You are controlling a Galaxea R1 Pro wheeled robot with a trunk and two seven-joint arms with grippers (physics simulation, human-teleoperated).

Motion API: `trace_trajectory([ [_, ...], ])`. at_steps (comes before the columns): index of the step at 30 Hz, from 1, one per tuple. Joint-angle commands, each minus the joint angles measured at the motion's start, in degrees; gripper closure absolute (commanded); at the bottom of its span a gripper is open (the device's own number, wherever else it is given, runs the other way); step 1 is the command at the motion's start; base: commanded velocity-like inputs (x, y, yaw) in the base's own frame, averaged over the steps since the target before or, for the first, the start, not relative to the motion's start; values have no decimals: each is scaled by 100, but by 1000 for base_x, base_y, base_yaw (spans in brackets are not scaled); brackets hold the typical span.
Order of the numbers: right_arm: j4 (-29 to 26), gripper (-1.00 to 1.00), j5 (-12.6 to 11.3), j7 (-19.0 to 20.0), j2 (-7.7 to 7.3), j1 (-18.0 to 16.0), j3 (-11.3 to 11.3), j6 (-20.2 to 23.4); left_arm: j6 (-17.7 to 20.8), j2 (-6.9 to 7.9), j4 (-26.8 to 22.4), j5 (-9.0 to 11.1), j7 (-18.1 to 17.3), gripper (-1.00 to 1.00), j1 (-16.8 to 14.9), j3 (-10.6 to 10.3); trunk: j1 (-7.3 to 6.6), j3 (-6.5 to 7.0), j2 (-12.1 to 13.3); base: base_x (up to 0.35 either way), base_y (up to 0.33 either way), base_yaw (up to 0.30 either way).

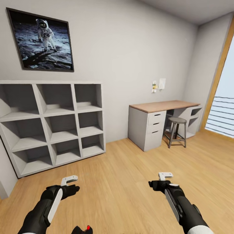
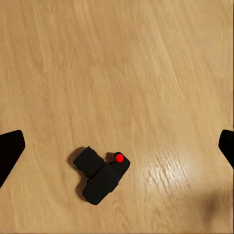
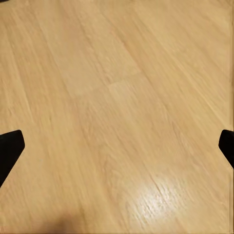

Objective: Attach the digital camera to the camera tripod in the bedroom.

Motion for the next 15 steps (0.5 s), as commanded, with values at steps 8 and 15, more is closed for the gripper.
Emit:
trace_trajectory([
  [8, -1983, -100, 33, -175, 15, -2, -6, 1618, 386, -14, -1023, 89, 6, -100, -3, -456, 176, -151, -325, 0, 0, 0],
  [15, -2470, -100, -4, -247, 36, -1, -3, 2186, 690, -90, -1502, 143, -6, -100, -3, -567, 329, -277, -606, 0, 0, 0],
])
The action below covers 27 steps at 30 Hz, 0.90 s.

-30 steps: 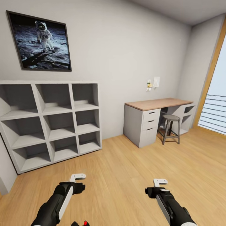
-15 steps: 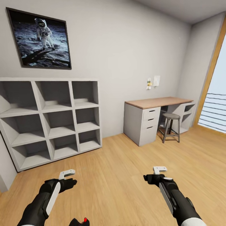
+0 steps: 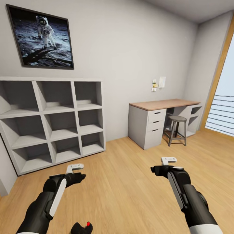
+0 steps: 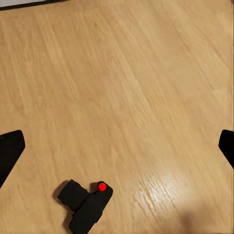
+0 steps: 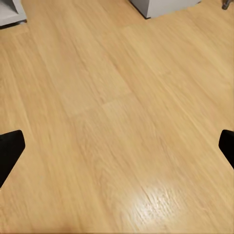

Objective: Attach the digital camera to the camera tripod in the bedroom.

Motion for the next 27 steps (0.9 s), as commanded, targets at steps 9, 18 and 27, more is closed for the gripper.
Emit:
trace_trajectory([
  [9, -39, -100, 38, -50, 11, -3, 51, 90, 50, -117, -267, 92, 13, -100, -3, 14, 197, -169, -365, 0, 0, 0],
  [18, 8, -100, -8, -54, -5, -3, 53, 109, 52, -120, -430, 629, 16, -100, -3, 24, 395, -330, -726, 0, 0, 0],
  [27, 25, -100, 35, -51, -17, -3, 45, 264, 48, -118, -509, 745, 17, -100, -3, 10, 593, -492, -1087, 0, 0, 0],
])
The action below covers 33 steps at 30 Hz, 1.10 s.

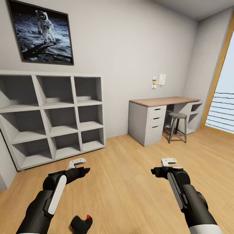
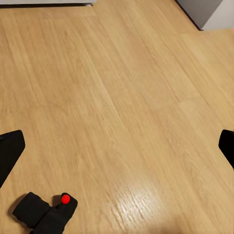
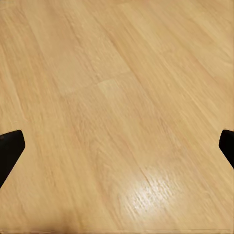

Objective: Attach the digital camera to the camera tripod in the bedroom.

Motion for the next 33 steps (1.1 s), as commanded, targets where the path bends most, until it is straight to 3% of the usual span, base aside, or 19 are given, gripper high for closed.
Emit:
trace_trajectory([
  [1, -7, -100, 8, -2, 0, -4, 1, 55, 29, -5, -8, 48, 26, -100, -4, 12, 2, -29, -6, 0, 0, 0],
  [33, 1, -100, -56, -6, -8, -5, -40, 97, 38, -5, -8, 50, 26, -100, -4, 14, 84, -738, -48, 0, 0, 0],
])
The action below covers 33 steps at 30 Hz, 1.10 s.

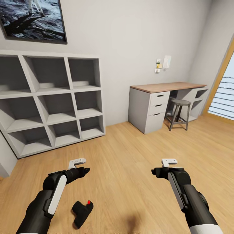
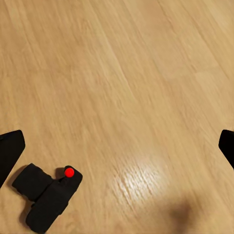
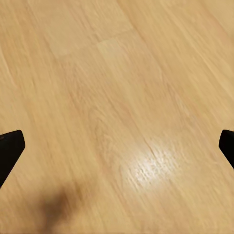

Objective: Attach the digital camera to the camera tripod in the bedroom.

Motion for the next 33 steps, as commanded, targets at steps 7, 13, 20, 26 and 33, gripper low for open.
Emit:
trace_trajectory([
  [7, -6, -100, -20, 45, -12, -2, 19, -11, 22, 2, -1, 49, 26, -100, -3, 15, 16, -162, -12, 0, 0, 0],
  [13, -6, -100, -37, 421, -15, -2, 40, 20, 21, 2, -18, 52, 26, -100, -3, 14, 32, -294, -20, 0, 0, 0],
  [20, -6, -100, 13, 639, -18, -2, 39, 24, 21, 4, -12, 49, 26, -100, -3, 16, 50, -450, -30, 0, 0, 0],
  [26, -6, -100, 28, 658, -16, -2, 39, 31, 21, 4, -10, 49, 26, -100, -3, 16, 65, -583, -38, 0, 0, 0],
  [33, -6, -100, 29, 655, -4, -2, 41, 26, 21, 4, -10, 49, 26, -100, -3, 16, 84, -738, -47, 0, 0, 0],
])
